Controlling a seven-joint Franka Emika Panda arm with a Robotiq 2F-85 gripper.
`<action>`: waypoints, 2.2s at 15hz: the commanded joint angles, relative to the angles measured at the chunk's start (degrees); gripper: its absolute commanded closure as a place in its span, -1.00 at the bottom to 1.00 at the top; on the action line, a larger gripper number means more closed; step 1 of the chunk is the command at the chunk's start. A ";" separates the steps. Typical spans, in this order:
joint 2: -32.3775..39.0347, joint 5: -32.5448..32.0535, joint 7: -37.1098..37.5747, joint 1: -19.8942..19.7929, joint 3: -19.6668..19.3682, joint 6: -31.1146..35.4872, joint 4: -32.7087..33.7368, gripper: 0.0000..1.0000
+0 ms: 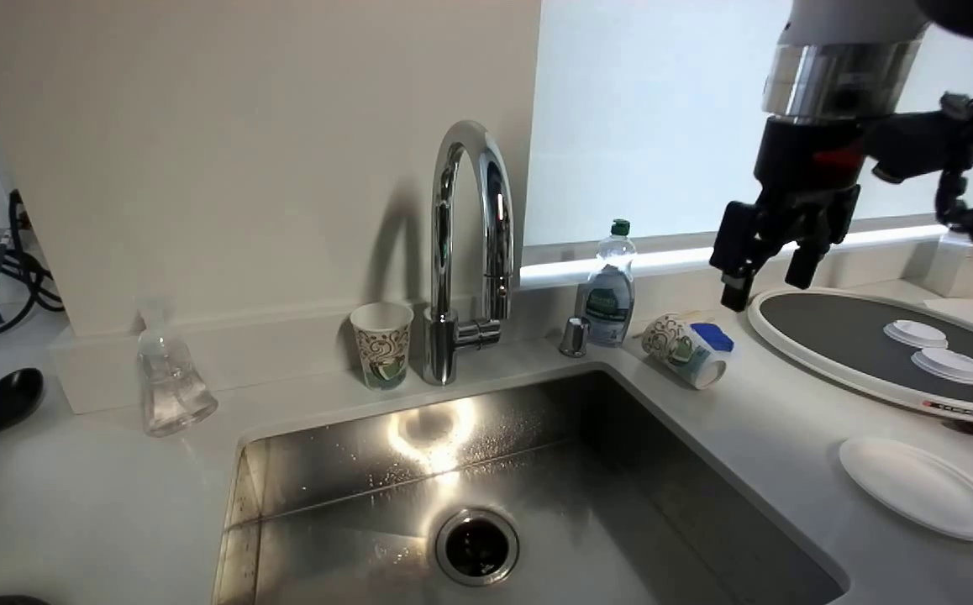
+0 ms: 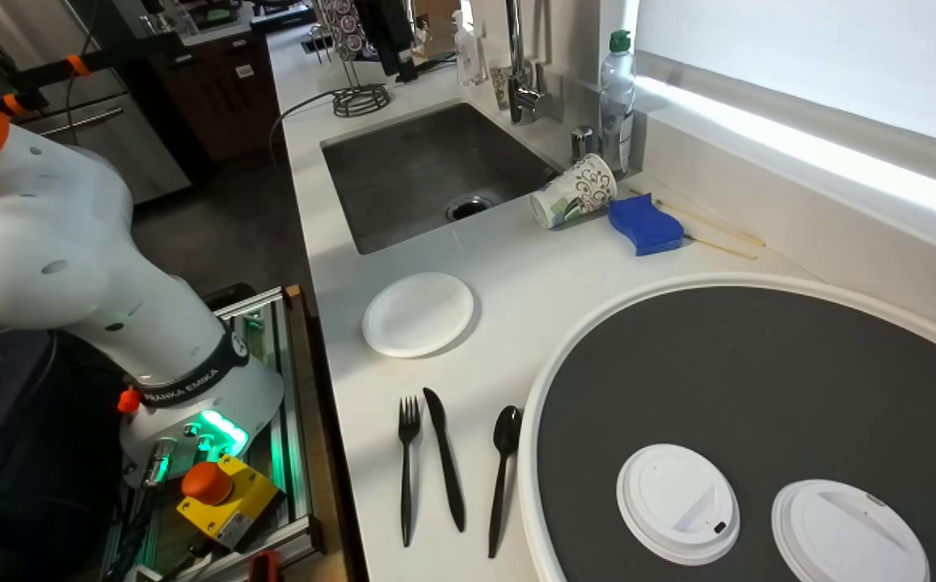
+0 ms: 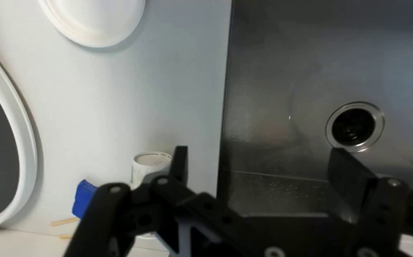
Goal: Make the stand up straight, and then put the blue object in the cup
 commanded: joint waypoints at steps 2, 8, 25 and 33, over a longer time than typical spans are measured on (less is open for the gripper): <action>10.45 -4.26 16.25 -3.67 2.52 5.95 2.50 -1.00; 21.22 -9.34 34.91 -4.95 -0.53 10.60 7.83 -1.00; 33.52 -15.43 79.27 -1.09 -11.38 13.60 18.37 -1.00; 34.04 -15.58 78.52 -1.23 -12.27 13.63 18.03 -1.00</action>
